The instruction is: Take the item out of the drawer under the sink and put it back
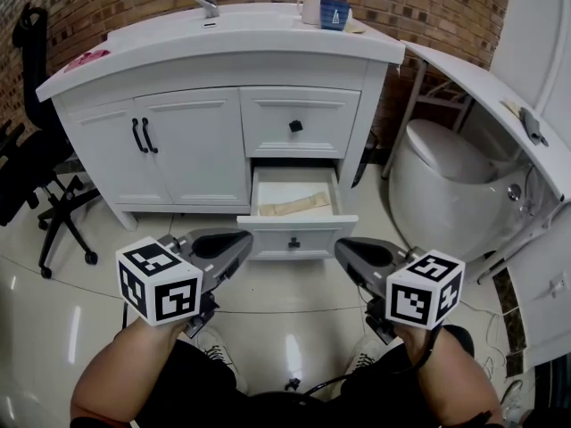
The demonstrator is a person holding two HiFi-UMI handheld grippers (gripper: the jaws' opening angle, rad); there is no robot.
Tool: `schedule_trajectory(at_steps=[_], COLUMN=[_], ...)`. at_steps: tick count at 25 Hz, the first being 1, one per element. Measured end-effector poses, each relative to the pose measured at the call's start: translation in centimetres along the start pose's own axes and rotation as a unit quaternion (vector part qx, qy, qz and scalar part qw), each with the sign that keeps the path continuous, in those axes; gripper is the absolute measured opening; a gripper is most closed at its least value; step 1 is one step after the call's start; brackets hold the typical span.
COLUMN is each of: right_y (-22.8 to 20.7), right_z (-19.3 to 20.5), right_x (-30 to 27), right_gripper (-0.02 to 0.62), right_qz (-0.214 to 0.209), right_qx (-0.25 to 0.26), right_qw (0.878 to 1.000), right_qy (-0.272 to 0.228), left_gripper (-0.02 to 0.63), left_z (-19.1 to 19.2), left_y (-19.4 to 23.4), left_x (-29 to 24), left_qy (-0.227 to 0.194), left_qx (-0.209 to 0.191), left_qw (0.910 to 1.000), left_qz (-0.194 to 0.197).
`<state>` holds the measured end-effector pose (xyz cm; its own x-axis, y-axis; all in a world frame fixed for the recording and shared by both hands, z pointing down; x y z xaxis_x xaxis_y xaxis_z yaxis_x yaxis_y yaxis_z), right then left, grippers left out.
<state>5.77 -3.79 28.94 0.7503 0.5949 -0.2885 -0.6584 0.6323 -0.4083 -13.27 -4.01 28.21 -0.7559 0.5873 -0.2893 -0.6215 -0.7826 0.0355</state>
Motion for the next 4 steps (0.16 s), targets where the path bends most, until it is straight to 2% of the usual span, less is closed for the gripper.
schedule_trajectory(at_steps=[4], right_y=[0.06], right_z=[-0.08], right_x=[0.03], right_gripper=[0.005], right_qz=[-0.001], right_qx=[0.001], right_qw=[1.000], right_qy=[-0.001], left_gripper=[0.006], left_z=[-0.16], left_y=[-0.12], left_x=[-0.06], left_qy=[-0.002], left_qx=[-0.002], left_qw=[1.0000], left_qz=[0.002])
Point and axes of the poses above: the fingertips, and each gripper's own axes: x backward along the fingers, y to its left, z out of its underside, the point moved 4 cm from there along x, backward along the fingers, and after that the axes turned 10 degrees about -x, right-handed, at the moved point
